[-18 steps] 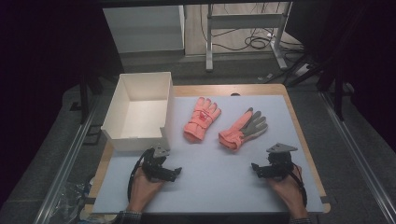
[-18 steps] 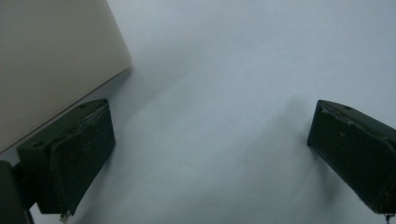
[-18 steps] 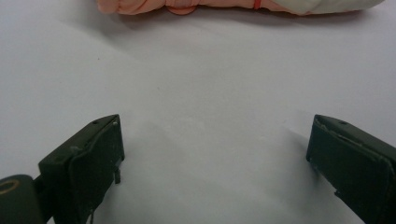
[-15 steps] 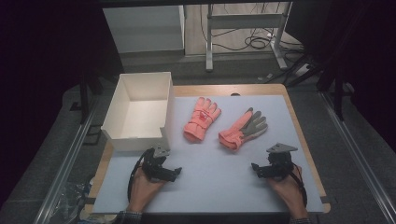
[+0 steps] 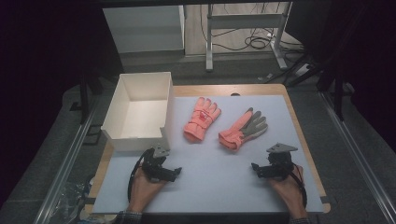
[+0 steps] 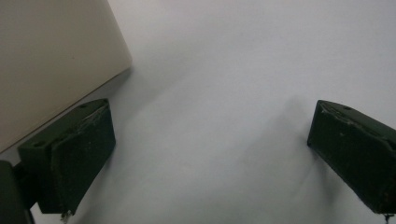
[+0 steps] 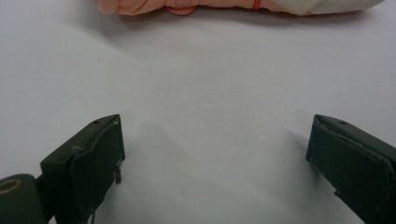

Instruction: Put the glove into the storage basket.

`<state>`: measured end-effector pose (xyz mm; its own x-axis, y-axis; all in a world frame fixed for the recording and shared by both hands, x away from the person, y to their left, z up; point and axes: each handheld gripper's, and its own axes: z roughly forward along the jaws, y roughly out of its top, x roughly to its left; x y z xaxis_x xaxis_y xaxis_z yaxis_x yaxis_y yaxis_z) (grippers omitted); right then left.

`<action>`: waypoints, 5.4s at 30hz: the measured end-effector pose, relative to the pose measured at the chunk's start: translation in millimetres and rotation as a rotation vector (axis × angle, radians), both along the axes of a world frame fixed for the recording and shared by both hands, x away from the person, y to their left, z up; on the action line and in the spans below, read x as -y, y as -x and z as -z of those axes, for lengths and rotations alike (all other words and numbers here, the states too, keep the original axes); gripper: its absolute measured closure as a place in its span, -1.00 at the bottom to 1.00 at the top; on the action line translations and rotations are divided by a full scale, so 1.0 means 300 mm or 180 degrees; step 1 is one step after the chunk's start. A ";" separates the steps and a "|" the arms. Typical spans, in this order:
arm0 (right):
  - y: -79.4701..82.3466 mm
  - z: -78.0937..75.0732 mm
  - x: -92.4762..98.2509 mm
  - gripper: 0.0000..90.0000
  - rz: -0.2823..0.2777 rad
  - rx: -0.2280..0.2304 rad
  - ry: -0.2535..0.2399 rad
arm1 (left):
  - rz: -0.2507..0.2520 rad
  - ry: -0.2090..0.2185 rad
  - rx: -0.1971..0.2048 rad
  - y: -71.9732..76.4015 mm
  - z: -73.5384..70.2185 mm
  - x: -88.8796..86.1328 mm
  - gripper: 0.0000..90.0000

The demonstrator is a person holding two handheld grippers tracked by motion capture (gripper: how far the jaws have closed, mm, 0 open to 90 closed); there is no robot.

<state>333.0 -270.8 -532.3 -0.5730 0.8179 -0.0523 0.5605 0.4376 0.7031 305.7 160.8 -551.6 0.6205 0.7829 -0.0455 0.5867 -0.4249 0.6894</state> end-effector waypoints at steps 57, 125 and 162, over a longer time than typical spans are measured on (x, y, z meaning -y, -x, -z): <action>-0.409 -0.113 -0.142 -0.04 0.0257 -0.0143 -0.0008 | -0.0008 0.0012 0.0002 0.000 0.000 -0.001 -0.97; -0.224 -0.152 -0.261 0.76 -0.1734 -0.0158 0.0056 | -0.0006 0.0011 0.0002 0.000 0.000 -0.001 -0.97; -0.437 -0.248 -0.508 0.18 -0.1047 0.0022 -0.0236 | -0.0001 0.0009 0.0002 0.000 0.000 -0.002 -0.97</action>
<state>464.1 -118.4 -457.8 -0.8068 0.5909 -0.0042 0.3928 0.5417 0.7431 305.9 161.5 -551.7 0.6203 0.7829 -0.0472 0.5863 -0.4228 0.6910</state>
